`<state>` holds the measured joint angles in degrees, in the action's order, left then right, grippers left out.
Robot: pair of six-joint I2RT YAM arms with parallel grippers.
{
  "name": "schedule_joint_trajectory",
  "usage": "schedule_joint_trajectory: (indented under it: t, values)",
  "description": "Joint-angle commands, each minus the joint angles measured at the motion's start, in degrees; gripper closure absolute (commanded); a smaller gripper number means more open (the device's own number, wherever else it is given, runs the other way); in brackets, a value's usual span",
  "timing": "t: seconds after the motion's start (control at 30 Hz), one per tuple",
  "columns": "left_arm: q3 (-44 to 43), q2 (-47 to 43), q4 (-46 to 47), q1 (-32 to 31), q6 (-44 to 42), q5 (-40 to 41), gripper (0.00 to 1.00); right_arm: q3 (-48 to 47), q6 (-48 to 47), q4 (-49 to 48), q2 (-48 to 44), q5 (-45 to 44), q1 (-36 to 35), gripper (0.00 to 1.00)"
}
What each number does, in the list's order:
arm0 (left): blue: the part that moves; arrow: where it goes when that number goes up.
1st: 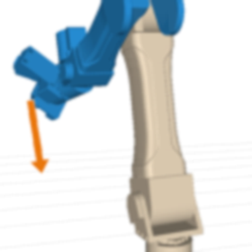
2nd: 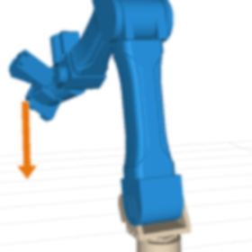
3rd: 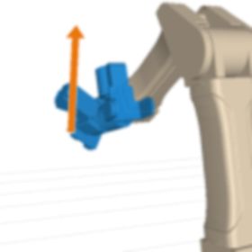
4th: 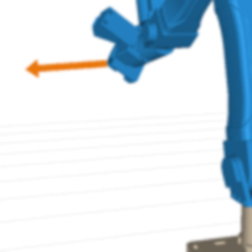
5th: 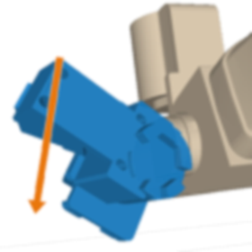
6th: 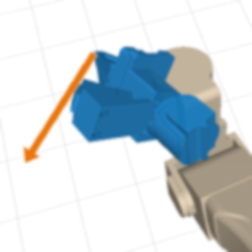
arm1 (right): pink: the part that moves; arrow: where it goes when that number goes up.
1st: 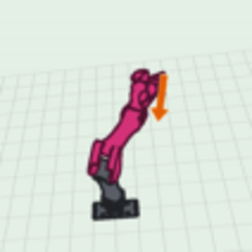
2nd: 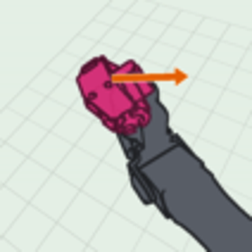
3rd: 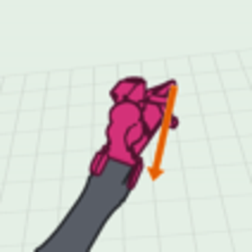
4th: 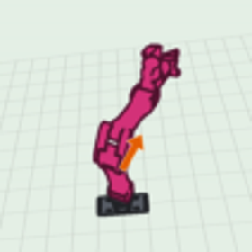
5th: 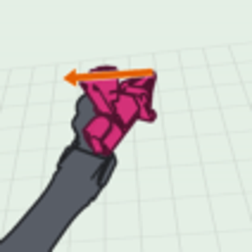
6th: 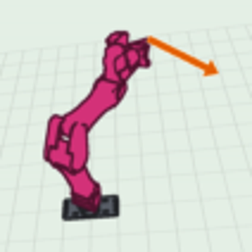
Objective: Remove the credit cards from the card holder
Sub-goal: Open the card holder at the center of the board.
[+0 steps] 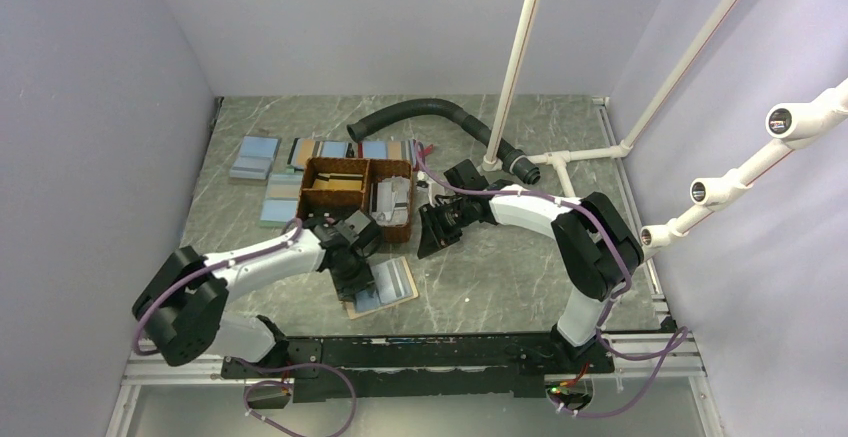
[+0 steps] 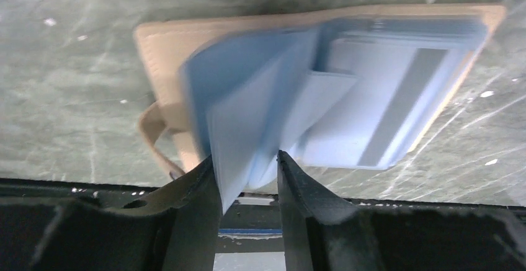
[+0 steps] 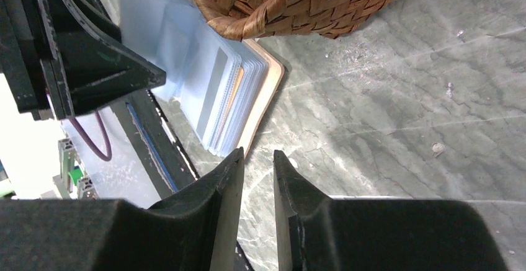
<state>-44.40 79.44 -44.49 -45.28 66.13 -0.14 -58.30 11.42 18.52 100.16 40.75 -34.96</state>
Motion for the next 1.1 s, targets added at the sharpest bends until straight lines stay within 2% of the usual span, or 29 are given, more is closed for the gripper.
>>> schedule_joint_trajectory:
  t: [0.0,0.17,0.33,0.4,0.47,0.57,0.67,0.9,1.07]
  values:
    - [3.75,-6.67,-2.19,1.72,3.49,0.65,0.58,-0.23,-0.98,-0.50,-1.95,0.94,-0.09,0.74]
    - [6.33,-14.27,-8.89,3.79,7.17,2.94,0.47,-0.32,-1.05,-0.42,-2.01,1.26,-0.10,0.74]
    - [3.41,-25.34,-17.22,3.92,11.60,9.49,0.46,-0.22,-1.12,-0.42,-2.26,1.25,-0.11,0.74]
    - [2.87,-30.84,-13.30,3.88,7.91,9.66,0.47,-0.22,-1.05,-0.50,-2.16,1.47,-0.17,0.74]
    - [4.70,-36.00,-3.11,3.89,3.23,6.55,0.46,-0.37,-1.13,-0.43,-2.02,1.76,-0.19,0.74]
    - [8.90,-39.52,11.93,3.88,2.03,1.18,0.45,-0.64,-1.22,-0.25,-1.65,2.09,-0.36,0.74]
    - [9.72,-35.33,18.44,3.88,1.97,-2.63,0.45,-0.54,-1.48,-0.24,-1.66,2.95,-0.46,0.74]
    - [5.29,-17.73,15.24,3.95,0.93,-5.35,0.43,-0.67,-1.82,-0.19,-1.47,3.95,-0.64,0.74]
    - [6.25,-10.14,17.74,3.94,1.15,-5.92,0.41,-0.42,-1.93,-0.31,-1.72,3.90,-0.65,0.74]
